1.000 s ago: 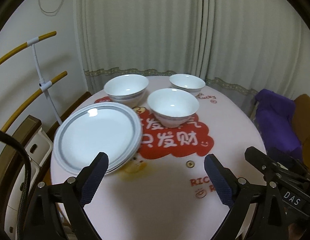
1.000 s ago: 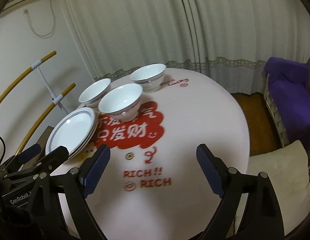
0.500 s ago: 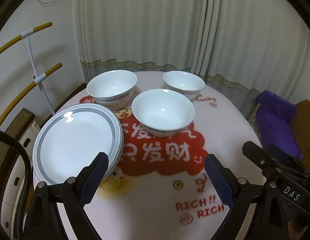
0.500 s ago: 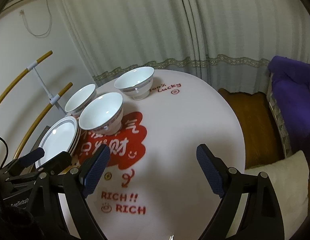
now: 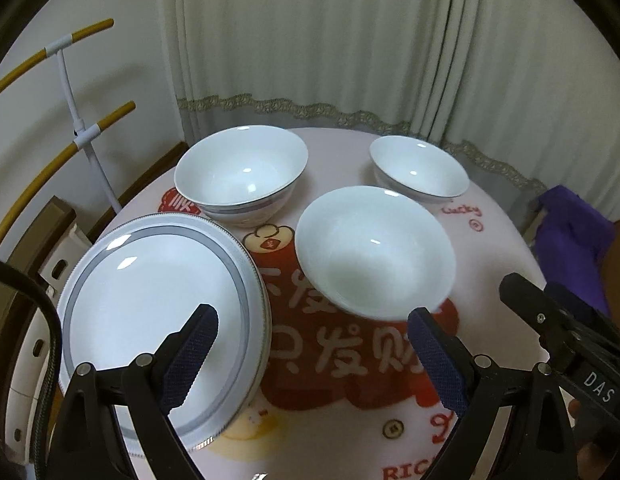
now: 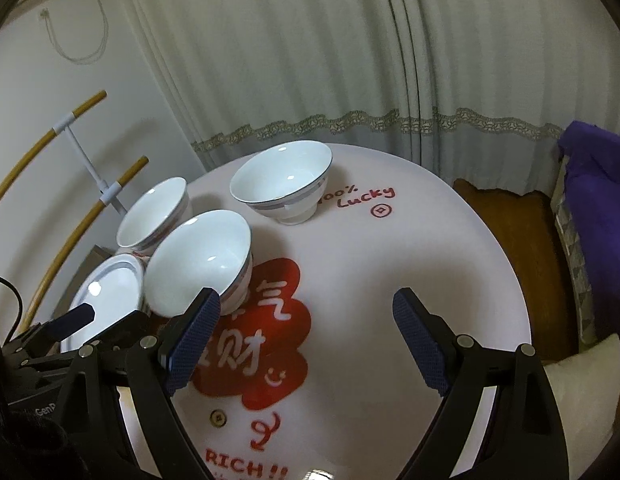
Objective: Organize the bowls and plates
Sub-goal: 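Close both grippers on the rim of the white bowl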
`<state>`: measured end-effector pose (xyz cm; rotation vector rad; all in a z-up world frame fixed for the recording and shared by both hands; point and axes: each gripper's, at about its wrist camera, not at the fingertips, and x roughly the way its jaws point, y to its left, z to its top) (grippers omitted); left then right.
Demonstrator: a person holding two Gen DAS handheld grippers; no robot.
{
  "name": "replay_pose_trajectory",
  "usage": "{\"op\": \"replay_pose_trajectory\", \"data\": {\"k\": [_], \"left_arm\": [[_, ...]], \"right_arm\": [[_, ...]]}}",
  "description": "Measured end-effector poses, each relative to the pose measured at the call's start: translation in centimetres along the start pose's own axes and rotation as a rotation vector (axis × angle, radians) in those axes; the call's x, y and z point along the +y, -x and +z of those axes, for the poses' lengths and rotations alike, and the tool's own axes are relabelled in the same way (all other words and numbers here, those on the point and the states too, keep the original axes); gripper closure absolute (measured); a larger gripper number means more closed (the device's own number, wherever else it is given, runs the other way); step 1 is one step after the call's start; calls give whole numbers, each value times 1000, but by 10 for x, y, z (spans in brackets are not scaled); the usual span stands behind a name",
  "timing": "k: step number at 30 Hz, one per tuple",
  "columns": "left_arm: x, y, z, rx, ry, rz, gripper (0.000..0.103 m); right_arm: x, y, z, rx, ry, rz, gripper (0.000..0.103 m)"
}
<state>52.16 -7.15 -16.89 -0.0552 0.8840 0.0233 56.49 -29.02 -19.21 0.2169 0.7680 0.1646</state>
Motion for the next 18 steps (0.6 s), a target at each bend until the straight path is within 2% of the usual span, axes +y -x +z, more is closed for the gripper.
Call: {"op": "replay_pose_trajectory", "data": {"k": [9, 13, 15, 17, 18], "left_arm": [[-6, -35, 16, 39, -42, 7, 13], [-14, -43, 19, 35, -80, 12, 24], [-13, -48, 21, 38, -77, 10, 28], [-11, -54, 22, 52, -67, 13, 39], [-9, -57, 24, 60, -63, 11, 39]], "right_arm": [[2, -29, 11, 40, -24, 50, 13], [13, -41, 13, 63, 7, 62, 14], [16, -45, 15, 68, 11, 69, 19], [16, -50, 16, 75, 7, 79, 22], [16, -53, 17, 79, 4, 82, 24]]}}
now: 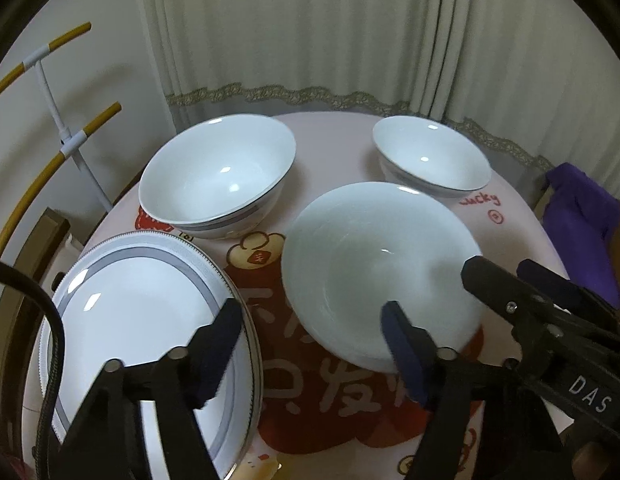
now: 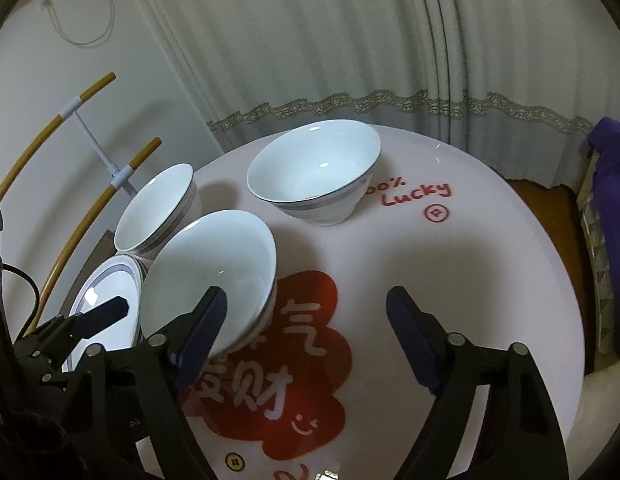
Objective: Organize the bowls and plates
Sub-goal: 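Close both grippers on the rim of the white bowl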
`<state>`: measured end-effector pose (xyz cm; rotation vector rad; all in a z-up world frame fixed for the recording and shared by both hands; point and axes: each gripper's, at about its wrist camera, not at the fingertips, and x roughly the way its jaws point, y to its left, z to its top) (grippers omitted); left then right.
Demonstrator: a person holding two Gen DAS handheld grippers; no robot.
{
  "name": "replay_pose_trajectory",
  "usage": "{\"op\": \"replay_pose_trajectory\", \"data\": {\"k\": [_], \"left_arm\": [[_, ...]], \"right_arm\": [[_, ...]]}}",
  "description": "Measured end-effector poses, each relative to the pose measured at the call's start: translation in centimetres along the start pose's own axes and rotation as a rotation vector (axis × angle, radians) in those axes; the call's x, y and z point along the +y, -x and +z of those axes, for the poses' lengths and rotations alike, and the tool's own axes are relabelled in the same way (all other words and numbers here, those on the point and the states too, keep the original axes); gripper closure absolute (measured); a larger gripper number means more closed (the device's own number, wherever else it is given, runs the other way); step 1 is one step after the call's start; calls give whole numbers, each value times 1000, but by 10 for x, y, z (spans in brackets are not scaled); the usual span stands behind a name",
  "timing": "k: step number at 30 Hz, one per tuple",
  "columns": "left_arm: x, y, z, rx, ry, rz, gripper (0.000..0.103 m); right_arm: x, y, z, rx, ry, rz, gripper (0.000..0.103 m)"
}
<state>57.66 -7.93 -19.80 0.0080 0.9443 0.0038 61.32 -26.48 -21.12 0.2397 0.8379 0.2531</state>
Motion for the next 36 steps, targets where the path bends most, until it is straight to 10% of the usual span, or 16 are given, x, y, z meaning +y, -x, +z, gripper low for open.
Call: {"op": "replay_pose_trajectory", "data": {"k": [23, 36], "left_arm": [[7, -17, 18, 22, -37, -45, 61], [9, -19, 23, 16, -35, -28, 83]], "right_arm": [[6, -28, 11, 54, -9, 28, 49], [10, -31, 13, 67, -1, 42, 87]]}}
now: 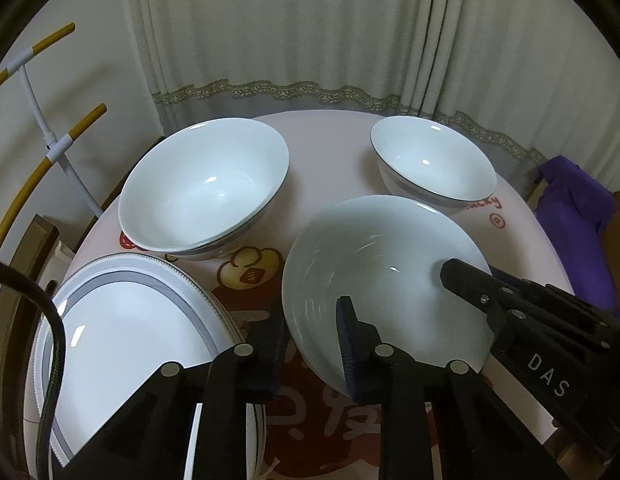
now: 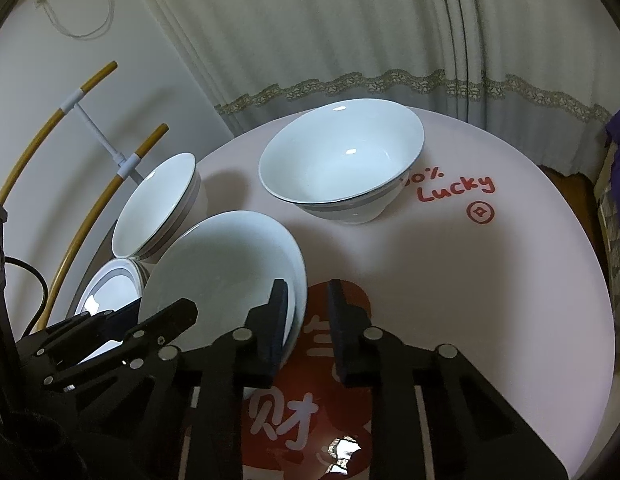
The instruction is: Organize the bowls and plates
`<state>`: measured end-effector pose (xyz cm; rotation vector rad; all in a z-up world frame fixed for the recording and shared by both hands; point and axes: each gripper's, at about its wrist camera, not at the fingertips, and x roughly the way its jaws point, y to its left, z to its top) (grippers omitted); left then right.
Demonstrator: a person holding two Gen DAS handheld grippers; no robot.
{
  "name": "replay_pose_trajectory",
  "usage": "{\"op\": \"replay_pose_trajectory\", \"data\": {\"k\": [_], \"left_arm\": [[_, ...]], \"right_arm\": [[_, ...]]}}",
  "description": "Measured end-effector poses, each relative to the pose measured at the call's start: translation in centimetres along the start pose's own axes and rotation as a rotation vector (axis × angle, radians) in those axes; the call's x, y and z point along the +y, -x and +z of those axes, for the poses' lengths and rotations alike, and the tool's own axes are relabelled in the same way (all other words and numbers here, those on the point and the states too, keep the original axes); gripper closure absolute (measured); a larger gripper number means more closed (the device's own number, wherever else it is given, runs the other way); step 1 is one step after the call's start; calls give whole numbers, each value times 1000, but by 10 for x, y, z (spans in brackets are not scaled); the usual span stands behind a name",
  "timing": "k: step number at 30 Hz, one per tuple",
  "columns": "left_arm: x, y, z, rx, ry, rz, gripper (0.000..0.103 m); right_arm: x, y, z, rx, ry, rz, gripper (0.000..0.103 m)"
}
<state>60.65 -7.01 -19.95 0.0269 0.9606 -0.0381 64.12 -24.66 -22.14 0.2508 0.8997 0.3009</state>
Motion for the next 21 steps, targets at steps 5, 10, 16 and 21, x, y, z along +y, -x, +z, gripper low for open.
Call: {"op": "replay_pose_trajectory", "data": {"k": [5, 10, 16, 21], "left_arm": [[0, 1, -1, -3, 6, 1, 86], [0, 3, -3, -5, 1, 4, 88], [1, 4, -3, -3, 1, 3, 89], [2, 5, -3, -4, 3, 0, 89]], "right_arm": [[2, 1, -3, -1, -1, 2, 89], [5, 4, -5, -5, -1, 5, 89], [7, 6, -6, -9, 1, 3, 89], [6, 7, -7, -10, -1, -1, 92]]}}
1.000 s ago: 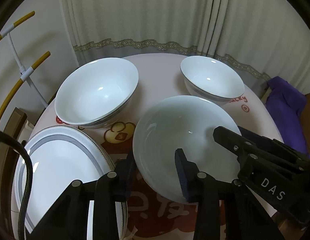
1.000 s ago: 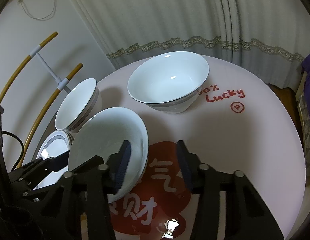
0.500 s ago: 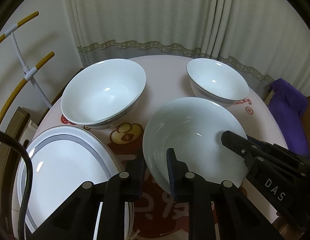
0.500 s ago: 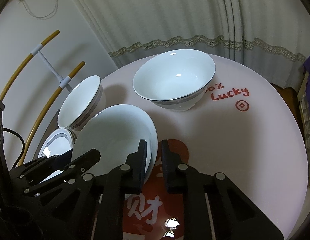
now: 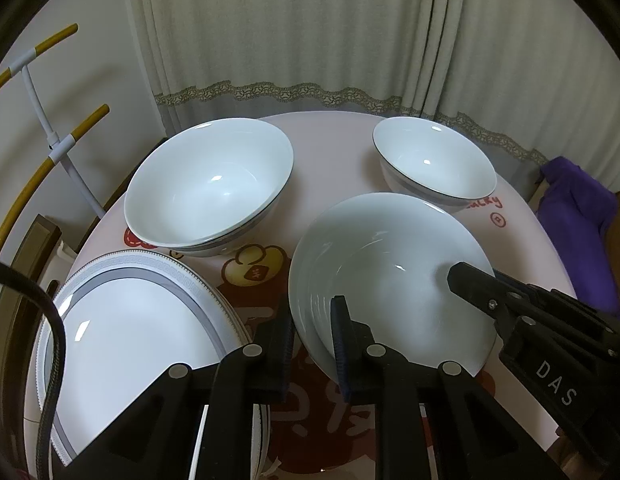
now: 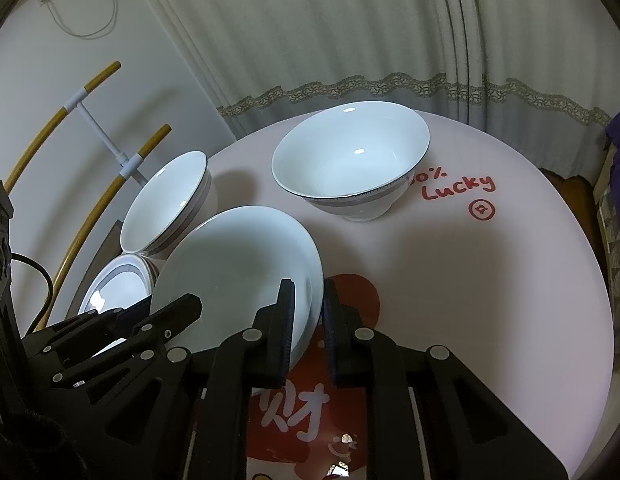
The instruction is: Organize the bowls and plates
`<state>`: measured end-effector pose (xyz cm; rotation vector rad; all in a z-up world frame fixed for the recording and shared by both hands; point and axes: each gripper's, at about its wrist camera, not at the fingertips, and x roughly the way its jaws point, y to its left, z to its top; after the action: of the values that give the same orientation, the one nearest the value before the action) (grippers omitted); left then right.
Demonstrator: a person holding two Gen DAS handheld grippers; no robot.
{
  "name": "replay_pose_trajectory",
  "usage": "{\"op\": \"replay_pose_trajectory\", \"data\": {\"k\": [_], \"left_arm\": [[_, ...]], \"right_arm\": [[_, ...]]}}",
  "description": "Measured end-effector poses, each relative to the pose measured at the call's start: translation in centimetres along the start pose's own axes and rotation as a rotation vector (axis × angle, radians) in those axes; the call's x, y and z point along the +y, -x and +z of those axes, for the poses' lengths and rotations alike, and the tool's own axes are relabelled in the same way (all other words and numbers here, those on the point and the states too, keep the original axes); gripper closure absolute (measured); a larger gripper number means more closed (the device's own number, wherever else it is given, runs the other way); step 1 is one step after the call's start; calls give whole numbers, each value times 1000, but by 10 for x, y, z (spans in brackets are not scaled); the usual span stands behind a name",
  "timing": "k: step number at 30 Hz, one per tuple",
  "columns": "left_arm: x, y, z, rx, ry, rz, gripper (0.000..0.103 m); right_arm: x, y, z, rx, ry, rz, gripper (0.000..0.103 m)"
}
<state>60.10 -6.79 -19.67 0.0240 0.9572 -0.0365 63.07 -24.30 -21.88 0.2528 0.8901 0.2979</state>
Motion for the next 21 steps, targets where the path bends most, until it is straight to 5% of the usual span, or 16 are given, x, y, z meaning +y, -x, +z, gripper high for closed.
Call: {"op": "replay_pose_trajectory", "data": {"k": [21], "left_arm": [[2, 16, -3, -22, -1, -32, 90]], "right_arm": [[-2, 9, -4, -19, -13, 4, 94]]}}
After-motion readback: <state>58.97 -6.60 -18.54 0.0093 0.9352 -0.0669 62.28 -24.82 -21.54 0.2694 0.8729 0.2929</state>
